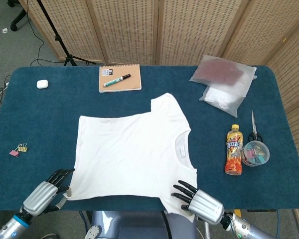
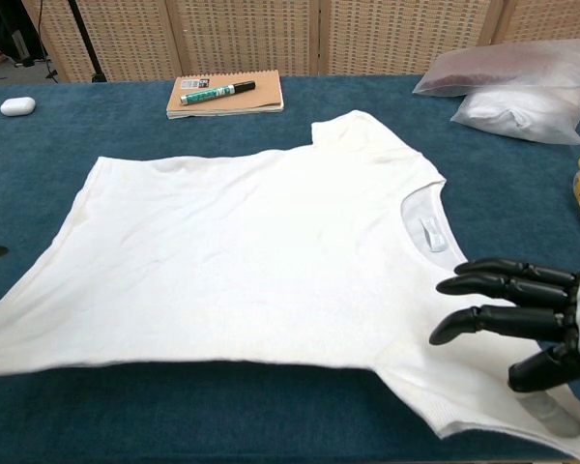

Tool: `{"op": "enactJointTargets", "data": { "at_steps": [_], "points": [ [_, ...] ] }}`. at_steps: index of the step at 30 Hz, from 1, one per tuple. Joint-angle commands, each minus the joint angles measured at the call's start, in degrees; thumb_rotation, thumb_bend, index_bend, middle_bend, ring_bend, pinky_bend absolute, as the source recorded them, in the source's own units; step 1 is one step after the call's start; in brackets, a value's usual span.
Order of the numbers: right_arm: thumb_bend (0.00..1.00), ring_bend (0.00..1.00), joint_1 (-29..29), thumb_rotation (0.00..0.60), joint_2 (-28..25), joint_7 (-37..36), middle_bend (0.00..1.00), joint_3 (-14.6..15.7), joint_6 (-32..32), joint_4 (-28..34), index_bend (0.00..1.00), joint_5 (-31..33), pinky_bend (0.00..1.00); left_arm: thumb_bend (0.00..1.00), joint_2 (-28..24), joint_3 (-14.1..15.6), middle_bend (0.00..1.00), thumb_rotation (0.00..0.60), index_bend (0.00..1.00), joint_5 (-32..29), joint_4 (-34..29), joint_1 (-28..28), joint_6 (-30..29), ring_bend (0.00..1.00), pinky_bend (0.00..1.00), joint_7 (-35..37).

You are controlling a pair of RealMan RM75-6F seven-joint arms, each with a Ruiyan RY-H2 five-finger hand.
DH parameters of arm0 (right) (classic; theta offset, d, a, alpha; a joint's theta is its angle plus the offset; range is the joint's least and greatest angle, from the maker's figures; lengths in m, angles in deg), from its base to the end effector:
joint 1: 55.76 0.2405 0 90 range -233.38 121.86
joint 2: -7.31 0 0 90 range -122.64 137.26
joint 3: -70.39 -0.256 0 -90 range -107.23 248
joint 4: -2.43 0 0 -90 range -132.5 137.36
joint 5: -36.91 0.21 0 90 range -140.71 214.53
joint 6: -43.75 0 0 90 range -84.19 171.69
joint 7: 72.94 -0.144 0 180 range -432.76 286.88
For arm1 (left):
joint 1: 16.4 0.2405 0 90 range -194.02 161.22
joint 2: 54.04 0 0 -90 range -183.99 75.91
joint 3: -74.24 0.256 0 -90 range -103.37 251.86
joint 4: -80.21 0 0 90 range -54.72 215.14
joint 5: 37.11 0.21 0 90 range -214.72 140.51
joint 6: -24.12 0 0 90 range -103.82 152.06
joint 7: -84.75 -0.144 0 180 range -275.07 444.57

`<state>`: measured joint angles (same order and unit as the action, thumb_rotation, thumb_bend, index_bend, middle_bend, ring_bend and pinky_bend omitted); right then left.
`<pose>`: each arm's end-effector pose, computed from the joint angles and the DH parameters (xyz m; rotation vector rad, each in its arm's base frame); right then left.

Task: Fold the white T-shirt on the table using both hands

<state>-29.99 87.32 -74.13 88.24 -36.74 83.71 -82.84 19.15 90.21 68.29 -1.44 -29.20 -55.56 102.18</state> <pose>-0.2198 -0.1541 0.0151 2.4074 -0.6587 1.2223 -0.2970 0.1348 0.0580 -1.9338 -1.2510 -1.0203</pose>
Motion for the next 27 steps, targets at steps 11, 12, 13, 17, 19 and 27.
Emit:
{"op": "enactJointTargets", "data": {
  "at_steps": [11,12,13,17,19,27],
  "points": [
    [0.85,0.0,-0.26,0.6,-1.28,2.42,0.21,0.99,0.9,2.89,0.7,-2.32,0.02,0.56,-1.86,0.8,0.0,0.6,0.75,-0.11,-3.34,-0.74,1.43,0.0,0.0,2.85],
    [0.85,0.0,-0.26,0.6,-1.26,2.42,0.21,0.74,0.97,2.93,0.7,-2.04,0.02,0.57,-1.89,0.54,0.0,0.6,0.75,-0.4,-3.6,-0.87,1.58,0.0,0.0,3.01],
    [0.85,0.0,-0.24,0.6,-1.25,2.32,0.21,0.35,1.08,3.0,0.7,-1.58,0.02,0.57,-1.93,0.08,0.0,0.6,0.75,-0.91,-4.07,-1.09,1.78,0.0,0.0,3.24],
    [0.85,0.0,0.31,0.6,-1.61,0.65,0.21,-2.92,1.53,4.18,0.7,2.4,0.02,0.57,-2.71,-3.76,0.0,0.6,0.75,-5.15,-8.97,-3.05,3.91,0.0,0.0,2.84],
    [0.85,0.0,1.04,0.6,-2.17,-0.34,0.21,-4.93,2.25,5.48,0.7,4.83,0.02,0.58,-3.43,-5.84,0.0,0.6,0.75,-8.51,-12.16,-4.37,6.51,0.0,0.0,1.11],
    [0.85,0.0,6.05,0.6,-5.22,-0.97,0.21,-15.81,10.2,13.33,0.7,18.62,0.02,0.59,-4.48,-16.0,0.0,0.6,0.76,-26.79,-21.73,-9.57,15.39,0.0,0.0,-10.65]
  ]
}}
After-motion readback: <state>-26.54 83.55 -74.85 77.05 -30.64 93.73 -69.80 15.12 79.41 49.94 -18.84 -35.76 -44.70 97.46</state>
